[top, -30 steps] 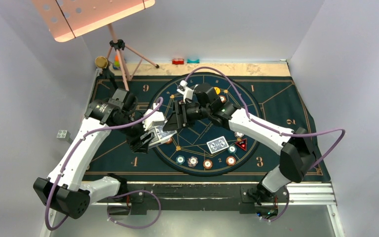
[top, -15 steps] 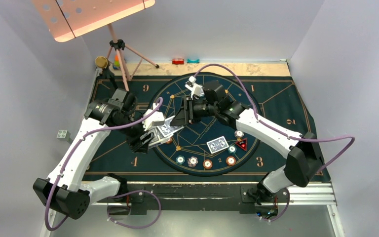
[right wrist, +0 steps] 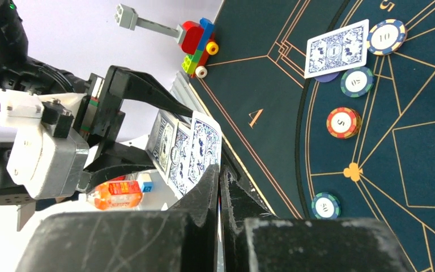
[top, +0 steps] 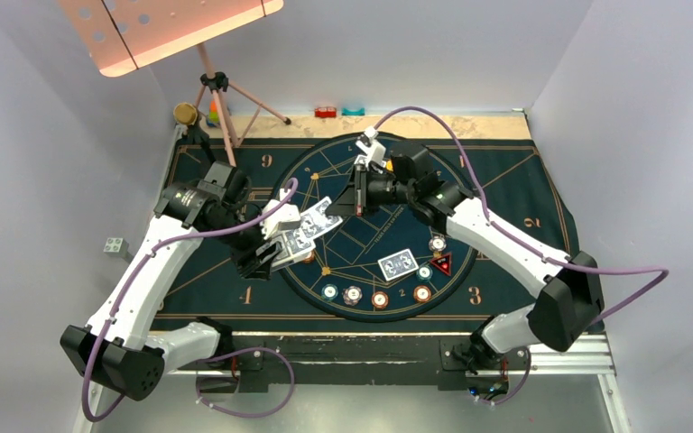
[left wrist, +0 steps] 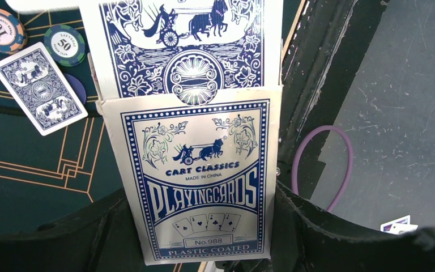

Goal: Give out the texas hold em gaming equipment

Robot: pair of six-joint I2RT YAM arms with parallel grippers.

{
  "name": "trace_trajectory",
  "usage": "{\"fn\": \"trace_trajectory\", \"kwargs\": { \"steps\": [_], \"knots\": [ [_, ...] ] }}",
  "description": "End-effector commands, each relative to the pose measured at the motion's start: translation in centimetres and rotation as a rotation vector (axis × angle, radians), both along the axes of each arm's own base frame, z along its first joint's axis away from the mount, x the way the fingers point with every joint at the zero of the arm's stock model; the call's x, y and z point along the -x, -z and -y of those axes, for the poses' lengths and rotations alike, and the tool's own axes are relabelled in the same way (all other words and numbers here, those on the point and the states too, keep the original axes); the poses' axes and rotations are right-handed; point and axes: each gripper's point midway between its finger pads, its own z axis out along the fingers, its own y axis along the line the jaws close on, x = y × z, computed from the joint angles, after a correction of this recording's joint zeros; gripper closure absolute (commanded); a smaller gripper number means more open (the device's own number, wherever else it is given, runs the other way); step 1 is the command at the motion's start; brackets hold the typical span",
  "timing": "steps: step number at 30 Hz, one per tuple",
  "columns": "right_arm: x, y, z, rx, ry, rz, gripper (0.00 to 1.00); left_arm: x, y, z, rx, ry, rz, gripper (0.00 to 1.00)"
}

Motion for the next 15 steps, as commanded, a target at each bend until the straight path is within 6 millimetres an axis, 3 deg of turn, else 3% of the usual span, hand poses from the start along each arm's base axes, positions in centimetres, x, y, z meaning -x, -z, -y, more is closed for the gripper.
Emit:
{"fn": "trace_trajectory", "kwargs": {
  "steps": [1, 9, 13, 15],
  "knots": [
    [-0.1, -1.4, 1.3, -0.038, 0.016, -0.003, 1.0, -0.1, -1.3, 0.5, 0.039, 0.011, 0.044, 1.0],
    [-2.2, -2.6, 3.2, -0.088, 0.082, -0.001, 1.0, 0.1, -1.3, 0.4, 0.036, 0.01, 0.04, 1.0],
    [-4.5, -0.7, 3.1, -0.087, 0.12, -0.034, 1.0, 0.5, -1.4, 0.3, 0.037, 0.012, 0.035, 1.0],
    [-6.1, 1.7, 1.9, -0.07, 0.114, -0.089, 1.0, 0.5, -1.4, 0.3, 0.039, 0.011, 0.031, 1.0]
  ]
}}
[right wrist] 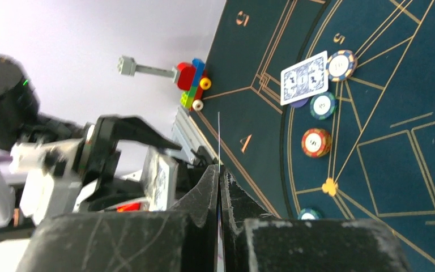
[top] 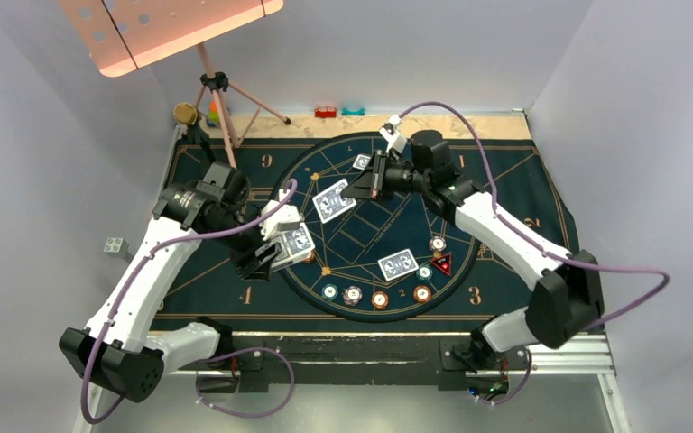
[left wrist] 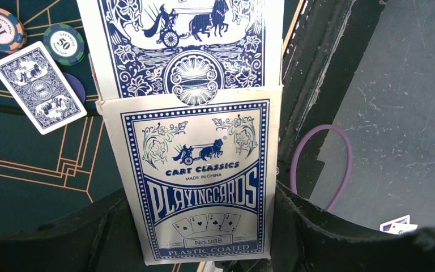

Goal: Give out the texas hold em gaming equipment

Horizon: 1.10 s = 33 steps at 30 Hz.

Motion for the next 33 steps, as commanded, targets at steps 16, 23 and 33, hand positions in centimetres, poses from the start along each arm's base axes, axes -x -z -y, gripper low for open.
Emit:
{"fn": "trace_trajectory", "kwargs": {
  "steps": [16, 23, 33],
  "knots": [
    [-7.4, 13.9, -16.3, 0.09, -0.136, -0.162, 1.0, 1.0, -0.9, 0.2, 0.036, 0.007, 0.017, 1.0],
    [-8.8, 17.5, -17.9, 0.177, -0.127, -0.179, 0.96, 1.1, -0.8, 0.1, 0.034, 0.009, 0.013, 1.0],
    [-8.8, 15.8, -16.8, 0.242, -0.122, -0.125, 0.48, 1.1, -0.6, 0.1, 0.029, 0.013, 0.016, 1.0]
  ]
}}
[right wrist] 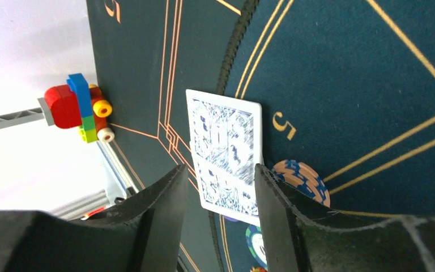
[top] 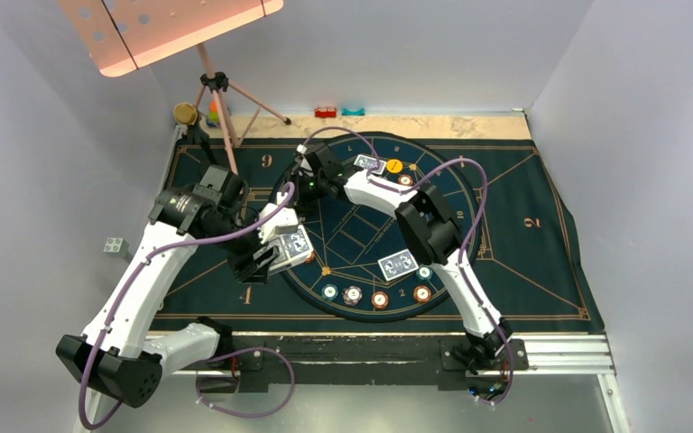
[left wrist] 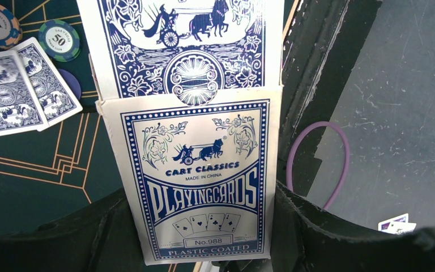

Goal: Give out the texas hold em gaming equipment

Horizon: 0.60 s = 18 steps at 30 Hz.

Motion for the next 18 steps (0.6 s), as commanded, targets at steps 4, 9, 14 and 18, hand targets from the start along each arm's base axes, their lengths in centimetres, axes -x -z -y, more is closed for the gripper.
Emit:
{"fn": "trace_trajectory", "kwargs": {
  "steps": [4, 9, 14, 18],
  "knots": [
    [-0.5, -8.8, 1.5, -0.052, 0.002, 0.166, 0.46, 0.3, -0.5, 0.3, 0.026, 0.011, 0.014, 1.0],
    [0.0, -13.7, 3.3, -0.081, 0.014, 0.245, 0.37, 0.2, -0.6, 0.4, 0.032, 0.011, 0.016, 1.0],
    [1.8, -18.3, 6.0, -0.138, 0.025, 0.3, 0.2, 0.1, -0.6, 0.4, 0.031, 0.01, 0.019, 1.0],
    [4.2, -19.6, 8.7, -0.192, 0.018, 0.3, 0.12, -0.1, -0.5, 0.4, 0.027, 0.008, 0.026, 1.0]
  ]
}}
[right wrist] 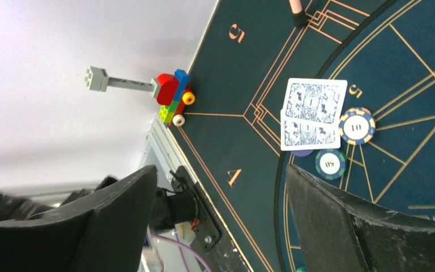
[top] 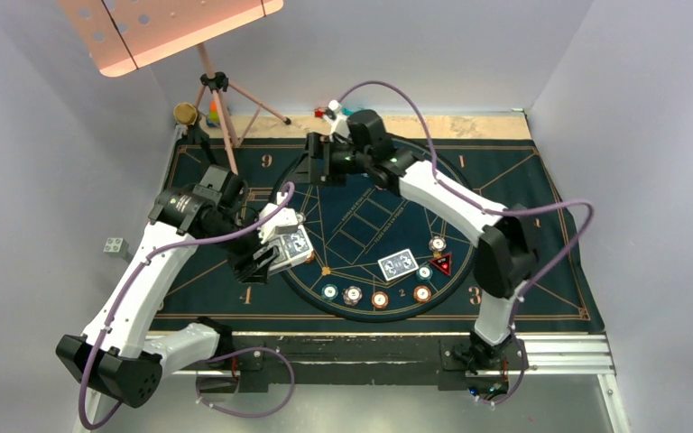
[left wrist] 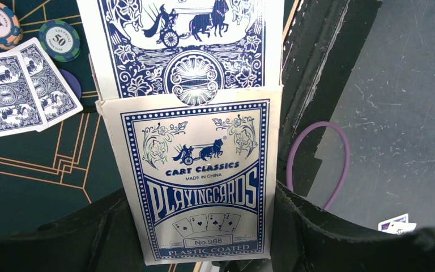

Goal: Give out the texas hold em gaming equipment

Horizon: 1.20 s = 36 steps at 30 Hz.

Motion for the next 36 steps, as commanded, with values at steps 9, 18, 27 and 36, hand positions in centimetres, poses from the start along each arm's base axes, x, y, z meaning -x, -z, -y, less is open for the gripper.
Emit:
{"fn": "trace_trajectory", "kwargs": {
  "steps": [9, 18, 27, 36],
  "knots": [
    [8.1, -2.3, 3.9, -0.157, -0.184, 0.013, 0.06, -1.2, -0.6, 0.7, 0.028, -0.008, 0.043, 1.0],
    [11.4, -1.6, 1.9, -0.158, -0.285, 0.001, 0.04, -1.9, -0.8, 1.0, 0.031, -0.025, 0.042, 1.0],
    [12.2, -0.1, 0.4, -0.174, -0.318, -0.043, 0.03, -1.9, -0.8, 0.8, 0.026, -0.037, 0.048, 1.0],
    [11.9, 1.2, 1.0, -0.152, -0.295, -0.068, 0.24, -1.8, -1.1, 0.9, 0.038, -0.038, 0.052, 1.0]
  ]
}}
